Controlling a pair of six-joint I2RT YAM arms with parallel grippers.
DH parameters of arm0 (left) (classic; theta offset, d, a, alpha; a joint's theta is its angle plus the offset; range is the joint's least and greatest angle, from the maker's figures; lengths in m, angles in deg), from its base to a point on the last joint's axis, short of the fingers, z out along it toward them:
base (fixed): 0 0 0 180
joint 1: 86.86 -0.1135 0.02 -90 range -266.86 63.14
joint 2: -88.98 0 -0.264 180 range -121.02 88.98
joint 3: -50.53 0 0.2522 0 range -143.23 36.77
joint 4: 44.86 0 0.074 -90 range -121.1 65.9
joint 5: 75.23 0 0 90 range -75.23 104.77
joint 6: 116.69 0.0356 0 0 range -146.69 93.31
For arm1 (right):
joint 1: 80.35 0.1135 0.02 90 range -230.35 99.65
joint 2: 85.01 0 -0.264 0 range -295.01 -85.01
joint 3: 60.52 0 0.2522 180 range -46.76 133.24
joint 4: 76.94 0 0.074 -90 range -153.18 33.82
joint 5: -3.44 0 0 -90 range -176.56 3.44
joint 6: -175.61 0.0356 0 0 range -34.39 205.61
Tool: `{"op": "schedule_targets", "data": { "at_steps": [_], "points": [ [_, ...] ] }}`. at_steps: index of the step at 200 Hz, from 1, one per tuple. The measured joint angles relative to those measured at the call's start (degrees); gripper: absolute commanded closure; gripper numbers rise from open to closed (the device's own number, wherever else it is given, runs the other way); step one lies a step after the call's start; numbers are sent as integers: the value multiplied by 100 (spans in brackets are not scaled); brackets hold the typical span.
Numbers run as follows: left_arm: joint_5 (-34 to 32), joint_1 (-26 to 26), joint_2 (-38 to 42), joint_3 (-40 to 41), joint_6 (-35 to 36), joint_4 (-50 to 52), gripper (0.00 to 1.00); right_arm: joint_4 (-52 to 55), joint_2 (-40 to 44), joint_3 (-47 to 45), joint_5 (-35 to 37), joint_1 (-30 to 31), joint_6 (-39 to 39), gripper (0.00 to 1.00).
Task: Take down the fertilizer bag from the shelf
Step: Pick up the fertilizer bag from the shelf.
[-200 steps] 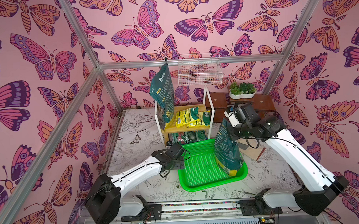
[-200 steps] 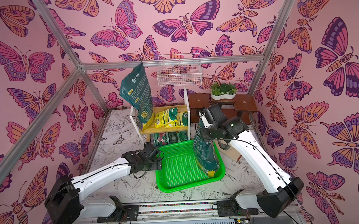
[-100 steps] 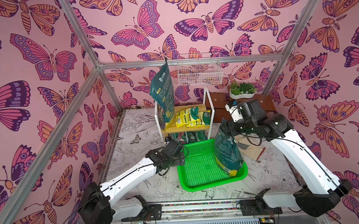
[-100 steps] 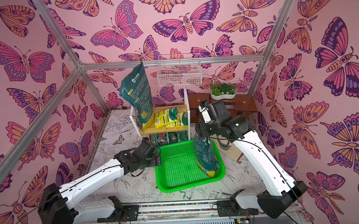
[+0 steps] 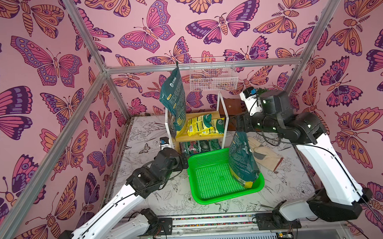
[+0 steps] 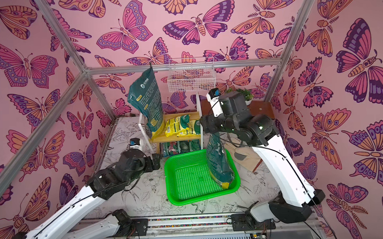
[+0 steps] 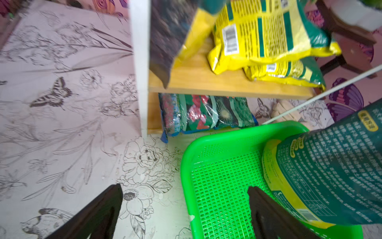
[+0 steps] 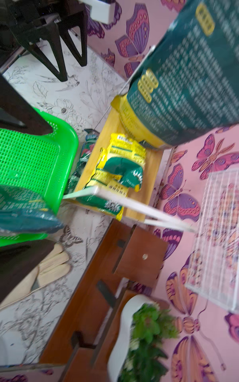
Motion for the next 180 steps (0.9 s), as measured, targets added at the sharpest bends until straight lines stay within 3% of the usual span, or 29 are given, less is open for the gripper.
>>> {"op": "schedule_targets", "data": {
  "at_steps": [35,60,122,180],
  "points": [
    [-560,-245,249,-251,424,-48,0,-376,-728,647,107,612,-90,18],
    [-553,-706,260,-291,654,-221,0,-767,-1298,994,155,951,-190,18],
    [811,-2524,122,-109,396,-647,0,-1902,-2098,1165,424,1491,-522,14],
    [1720,-2959,-26,44,234,-675,0,-2778,-2487,1228,767,1873,-710,8]
  ]
}}
